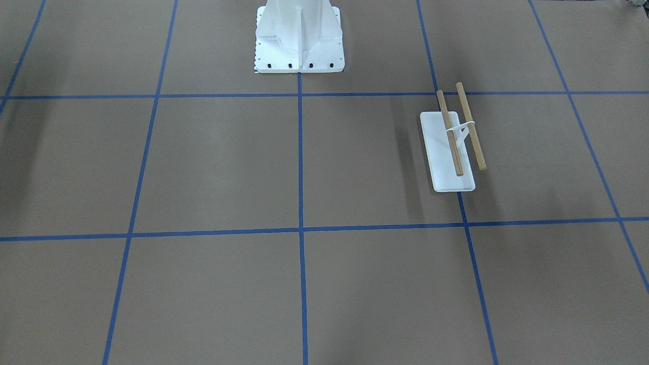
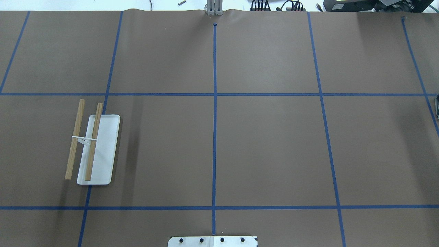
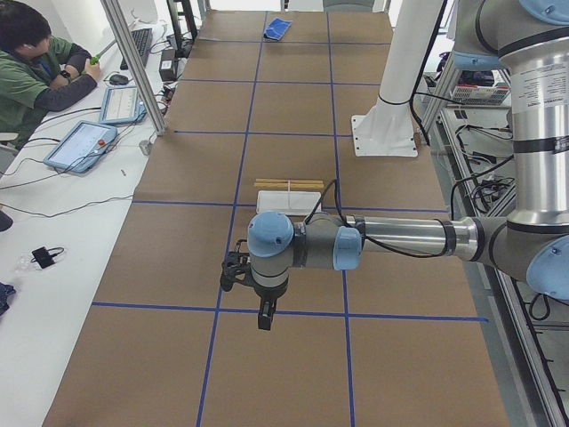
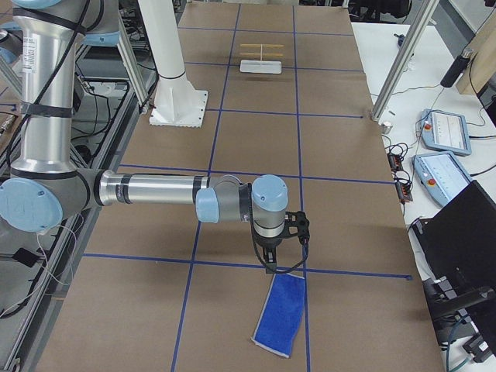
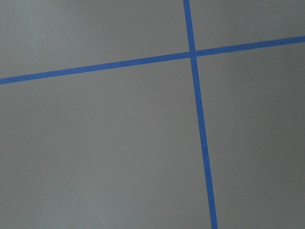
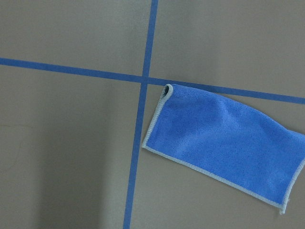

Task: Hang towel on rack

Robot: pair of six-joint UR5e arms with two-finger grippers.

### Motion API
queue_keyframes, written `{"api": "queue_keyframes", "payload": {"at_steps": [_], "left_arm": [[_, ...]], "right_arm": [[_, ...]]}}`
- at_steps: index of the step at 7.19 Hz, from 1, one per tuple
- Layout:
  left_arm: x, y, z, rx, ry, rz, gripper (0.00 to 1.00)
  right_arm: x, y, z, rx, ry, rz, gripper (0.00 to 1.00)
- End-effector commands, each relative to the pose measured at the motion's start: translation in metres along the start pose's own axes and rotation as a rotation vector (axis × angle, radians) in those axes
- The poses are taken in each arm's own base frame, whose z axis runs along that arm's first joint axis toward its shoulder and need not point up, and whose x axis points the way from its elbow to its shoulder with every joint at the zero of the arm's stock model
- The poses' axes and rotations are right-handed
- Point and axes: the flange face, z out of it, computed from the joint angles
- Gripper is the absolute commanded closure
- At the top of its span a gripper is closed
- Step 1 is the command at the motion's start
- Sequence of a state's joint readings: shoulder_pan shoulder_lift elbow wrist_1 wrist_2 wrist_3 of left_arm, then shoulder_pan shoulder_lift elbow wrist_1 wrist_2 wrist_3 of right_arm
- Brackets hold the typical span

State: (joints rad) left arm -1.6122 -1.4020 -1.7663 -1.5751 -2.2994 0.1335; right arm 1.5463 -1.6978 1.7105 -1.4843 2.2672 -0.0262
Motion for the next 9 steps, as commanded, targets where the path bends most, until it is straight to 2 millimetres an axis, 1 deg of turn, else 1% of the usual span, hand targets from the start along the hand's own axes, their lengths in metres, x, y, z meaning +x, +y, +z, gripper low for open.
{"api": "queue_keyframes", "payload": {"at_steps": [1, 5, 6, 7, 8, 9], "left_arm": [[0.000, 0.001, 0.001, 0.000, 0.000, 0.000, 0.01], [0.004, -0.001, -0.005, 0.015, -0.007, 0.014, 0.01], [0.004, -0.002, -0.005, 0.015, -0.010, 0.015, 0.01], [0.007, -0.004, -0.009, 0.024, -0.011, 0.021, 0.01], [0.015, -0.012, -0.020, 0.046, -0.015, 0.032, 0.01], [0.024, -0.018, -0.031, 0.073, -0.016, 0.053, 0.01]], "right_arm": [[0.000, 0.000, 0.000, 0.002, -0.002, 0.000, 0.00], [-0.002, -0.001, 0.000, 0.005, -0.006, -0.006, 0.00], [-0.006, -0.007, -0.003, 0.013, -0.005, -0.018, 0.00], [-0.007, -0.011, -0.006, 0.019, -0.002, -0.021, 0.00], [-0.019, -0.026, -0.016, 0.044, -0.003, -0.044, 0.00], [-0.037, -0.048, -0.026, 0.081, -0.004, -0.086, 0.00]]}}
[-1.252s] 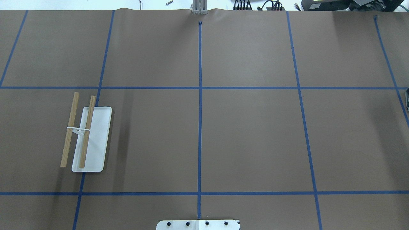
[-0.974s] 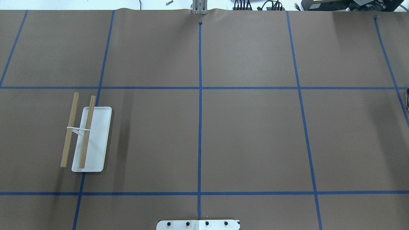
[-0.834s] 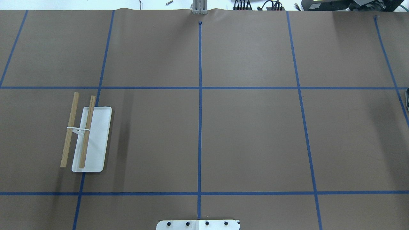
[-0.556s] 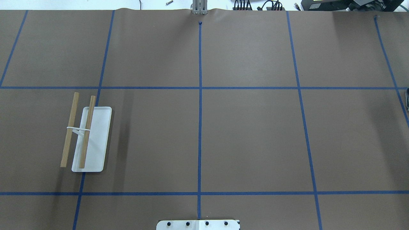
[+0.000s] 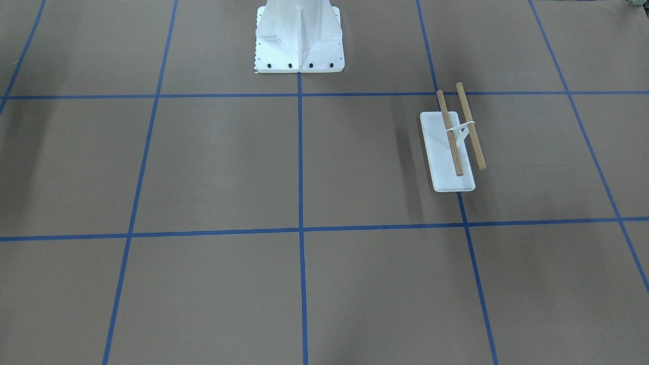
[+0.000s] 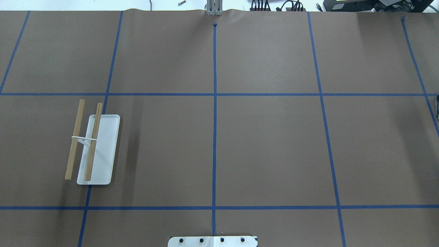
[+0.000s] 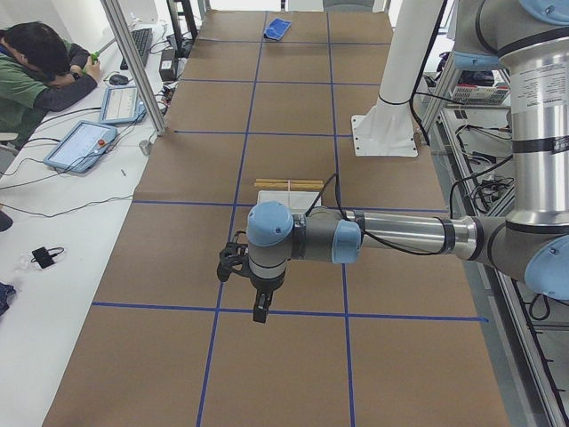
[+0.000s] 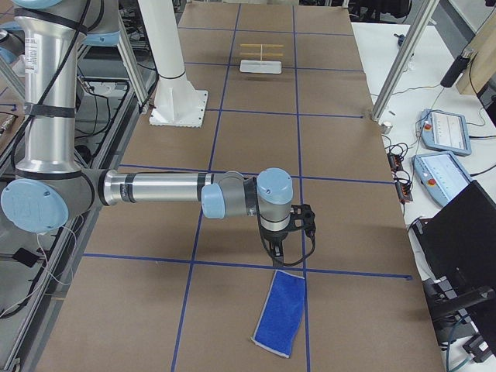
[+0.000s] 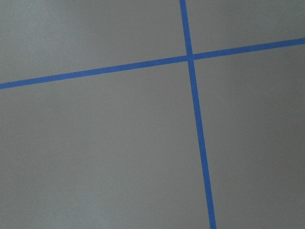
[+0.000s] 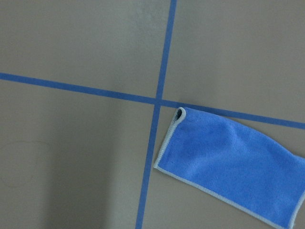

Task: Hang towel on rack

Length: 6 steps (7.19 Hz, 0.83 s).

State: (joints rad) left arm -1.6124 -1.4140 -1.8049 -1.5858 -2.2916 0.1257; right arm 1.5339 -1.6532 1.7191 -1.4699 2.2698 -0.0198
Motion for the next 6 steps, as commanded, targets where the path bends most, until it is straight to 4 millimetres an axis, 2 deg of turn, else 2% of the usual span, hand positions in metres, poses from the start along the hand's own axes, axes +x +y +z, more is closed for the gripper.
{"api": "queue_keyframes", "payload": {"at_steps": [1, 2, 3, 4, 5, 6], "left_arm": [[0.017, -0.013, -0.021, 0.049, -0.005, 0.037, 0.01], [0.021, -0.025, -0.028, 0.073, -0.003, 0.060, 0.01], [0.022, -0.047, -0.033, 0.144, -0.018, 0.120, 0.01], [0.011, -0.058, -0.023, 0.172, -0.010, 0.127, 0.01], [0.011, -0.055, -0.022, 0.191, -0.014, 0.141, 0.01], [0.006, -0.055, -0.015, 0.179, -0.012, 0.133, 0.01]], "right_arm": [[-0.021, -0.030, -0.015, 0.093, 0.004, -0.089, 0.00], [-0.026, -0.033, -0.020, 0.139, -0.011, -0.123, 0.00], [-0.029, -0.032, -0.018, 0.136, -0.056, -0.130, 0.00], [-0.030, -0.033, -0.019, 0.140, -0.055, -0.152, 0.00], [-0.027, -0.025, -0.015, 0.156, -0.045, -0.244, 0.00], [-0.020, -0.027, -0.006, 0.160, -0.040, -0.311, 0.00]]}}
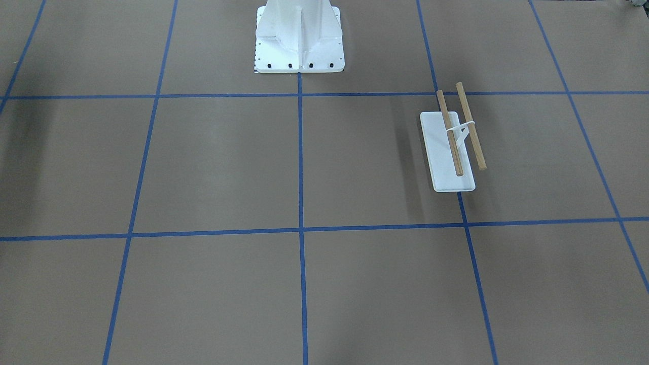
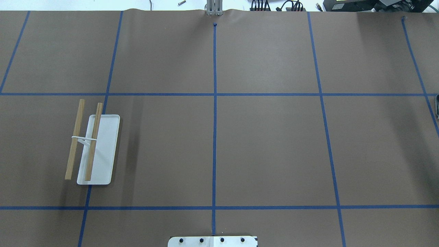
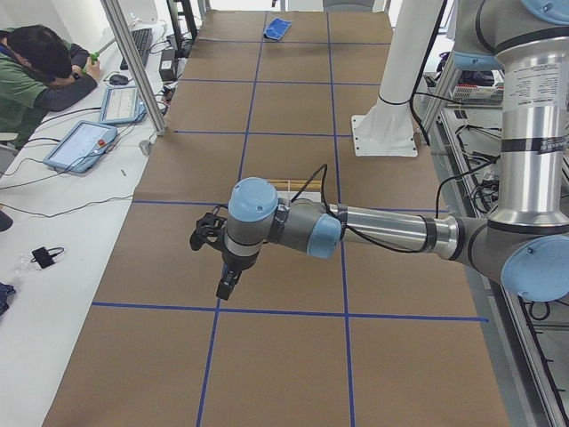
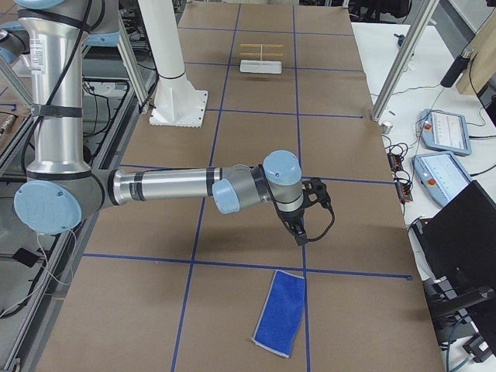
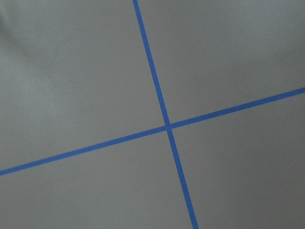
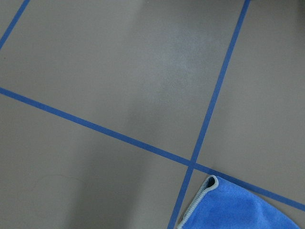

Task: Hang towel on rack

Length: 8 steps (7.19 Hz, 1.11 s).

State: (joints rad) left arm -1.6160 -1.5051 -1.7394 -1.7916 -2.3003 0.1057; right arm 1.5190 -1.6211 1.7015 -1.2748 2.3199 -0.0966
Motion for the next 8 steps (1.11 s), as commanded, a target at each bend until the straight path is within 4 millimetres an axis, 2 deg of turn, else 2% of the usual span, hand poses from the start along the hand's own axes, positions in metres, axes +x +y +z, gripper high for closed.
{"api": "queue_keyframes", "payload": {"at_steps": [1, 2, 3, 4, 5, 6, 8], "left_arm": [[-0.005, 0.001, 0.006, 0.010, -0.001, 0.005, 0.01], [-0.005, 0.005, 0.007, 0.006, 0.002, 0.003, 0.01], [-0.006, 0.007, 0.007, 0.005, 0.000, 0.001, 0.01], [-0.006, 0.007, 0.007, 0.004, 0.000, 0.000, 0.01], [-0.006, 0.007, 0.007, 0.005, 0.000, 0.001, 0.01], [-0.005, 0.007, 0.007, 0.004, 0.000, 0.002, 0.01], [-0.004, 0.006, 0.006, 0.006, 0.000, 0.002, 0.01]], "right_arm": [[0.004, 0.003, 0.018, -0.013, -0.003, -0.087, 0.00], [0.006, -0.008, 0.046, -0.062, 0.090, -0.022, 0.00], [0.008, -0.033, 0.078, -0.099, 0.184, -0.004, 0.00], [0.022, -0.041, 0.104, -0.121, 0.220, -0.016, 0.00], [0.033, -0.028, 0.142, -0.114, 0.296, -0.068, 0.00], [0.039, -0.026, 0.162, -0.093, 0.303, -0.092, 0.00], [0.042, -0.017, 0.172, -0.115, 0.296, -0.086, 0.00]]}}
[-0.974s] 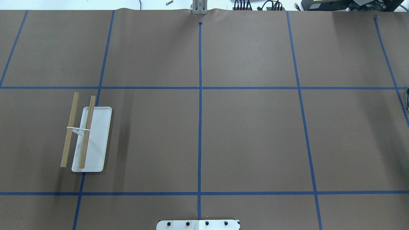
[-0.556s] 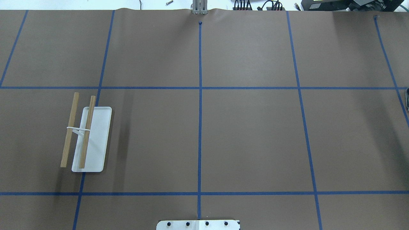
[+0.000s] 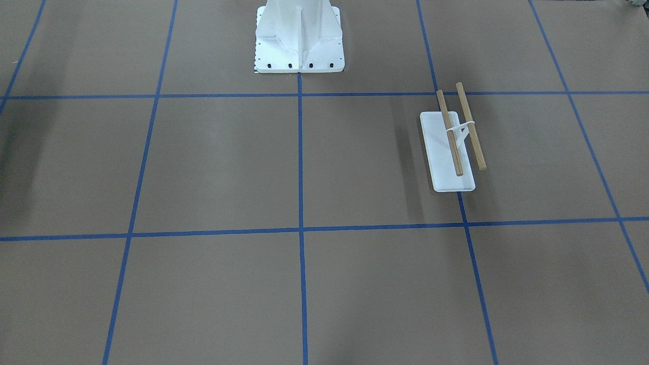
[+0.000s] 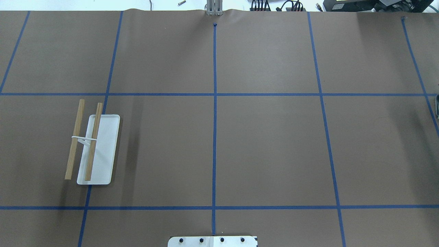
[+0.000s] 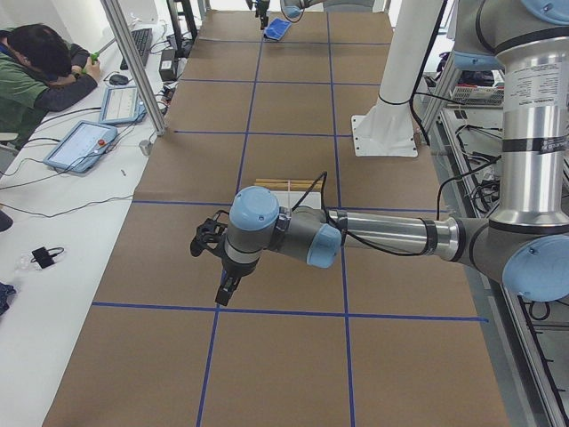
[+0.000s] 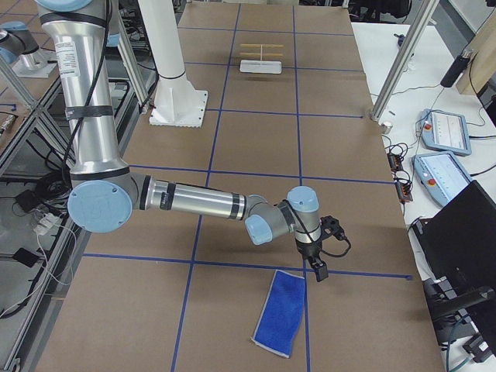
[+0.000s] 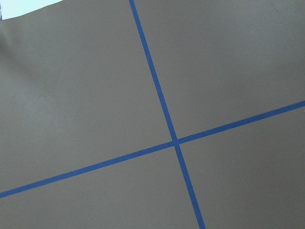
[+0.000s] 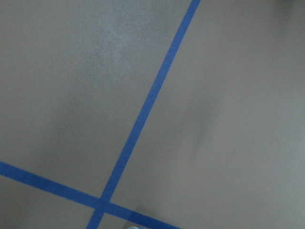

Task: Hang towel on rack

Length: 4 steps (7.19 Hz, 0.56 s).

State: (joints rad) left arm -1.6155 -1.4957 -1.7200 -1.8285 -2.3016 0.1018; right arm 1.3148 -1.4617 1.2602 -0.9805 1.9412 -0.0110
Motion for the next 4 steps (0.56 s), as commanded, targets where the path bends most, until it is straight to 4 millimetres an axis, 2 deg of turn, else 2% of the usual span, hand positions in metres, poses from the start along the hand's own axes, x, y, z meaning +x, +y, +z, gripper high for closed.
{"api": "queue_keyframes", "payload": {"at_steps": [1, 3, 4], "left_arm": [[0.000, 0.000, 0.000, 0.001, -0.001, 0.000, 0.01], [0.001, -0.001, -0.002, 0.004, -0.001, 0.003, 0.01], [0.001, -0.001, -0.002, 0.007, -0.002, 0.006, 0.01]], "right_arm": [[-0.006, 0.010, 0.016, -0.021, -0.003, -0.013, 0.01], [-0.017, 0.015, 0.028, -0.044, -0.005, -0.032, 0.02], [-0.016, 0.018, 0.031, -0.051, -0.004, -0.032, 0.08]]}}
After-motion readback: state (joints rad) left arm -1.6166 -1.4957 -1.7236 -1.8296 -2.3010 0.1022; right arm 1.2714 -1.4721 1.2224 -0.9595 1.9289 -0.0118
